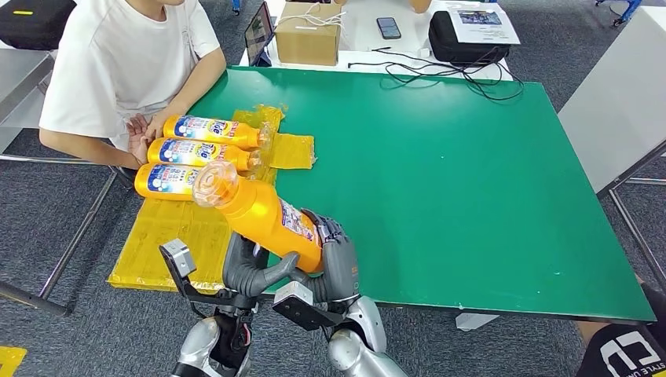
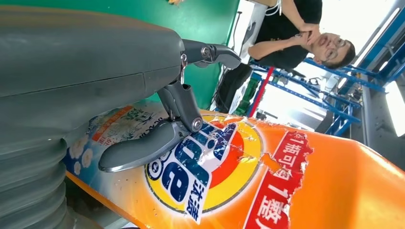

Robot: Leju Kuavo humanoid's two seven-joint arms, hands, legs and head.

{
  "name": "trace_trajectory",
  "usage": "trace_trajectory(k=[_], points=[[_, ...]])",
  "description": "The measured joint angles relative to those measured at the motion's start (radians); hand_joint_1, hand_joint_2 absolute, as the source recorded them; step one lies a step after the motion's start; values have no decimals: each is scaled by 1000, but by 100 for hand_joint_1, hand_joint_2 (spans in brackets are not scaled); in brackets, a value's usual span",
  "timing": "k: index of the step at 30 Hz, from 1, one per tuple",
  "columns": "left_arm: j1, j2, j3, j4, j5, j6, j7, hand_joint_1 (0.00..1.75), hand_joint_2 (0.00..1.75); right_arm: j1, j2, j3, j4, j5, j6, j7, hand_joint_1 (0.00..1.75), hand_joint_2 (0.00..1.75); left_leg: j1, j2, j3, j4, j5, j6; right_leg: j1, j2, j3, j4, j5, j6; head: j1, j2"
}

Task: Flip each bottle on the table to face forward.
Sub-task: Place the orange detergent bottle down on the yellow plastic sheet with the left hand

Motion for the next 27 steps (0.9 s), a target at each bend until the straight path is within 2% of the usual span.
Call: trace_trajectory(k=[7, 10, 11, 12, 14, 15, 16, 27], points=[[-3, 0, 0, 9, -12, -6, 12, 0, 175, 2, 1, -4, 11, 5, 0, -1, 175, 175, 0, 0, 0, 0, 0, 0, 0, 0, 0, 0, 0, 0, 0, 0], [-6, 0, -3, 19, -9, -40, 21, 1, 175, 2, 2, -4, 13, 8, 2, -4, 175, 175, 0, 0, 0, 0, 0, 0, 0, 0, 0, 0, 0, 0, 0, 0], [-8, 0, -4, 24, 8, -67, 31, 11, 175, 2, 2, -4, 13, 9, 4, -6, 175, 175, 0, 0, 0, 0, 0, 0, 0, 0, 0, 0, 0, 0, 0, 0], [-11, 0, -4, 32, 27, -100, 40, 48, 175, 2, 3, -3, 13, 9, 5, -9, 175, 175, 0, 0, 0, 0, 0, 0, 0, 0, 0, 0, 0, 0, 0, 0], [-18, 1, -4, 48, 47, -152, 40, 133, 175, 2, 3, -1, 13, 10, 7, -12, 175, 175, 0, 0, 0, 0, 0, 0, 0, 0, 0, 0, 0, 0, 0, 0], [-20, 2, -4, 55, 42, -163, 33, 166, 175, 1, 3, 0, 14, 12, 7, -11, 175, 175, 0, 0, 0, 0, 0, 0, 0, 0, 0, 0, 0, 0, 0, 0], [-22, 2, -4, 61, 35, -167, 26, 174, 175, 1, 4, 1, 14, 14, 7, -6, 175, 175, 0, 0, 0, 0, 0, 0, 0, 0, 0, 0, 0, 0, 0, 0], [-27, 3, 6, 77, 11, -163, 17, 175, 175, -1, 6, 9, 25, 34, 16, 31, 175, 175, 0, 0, 0, 0, 0, 0, 0, 0, 0, 0, 0, 0, 0, 0]])
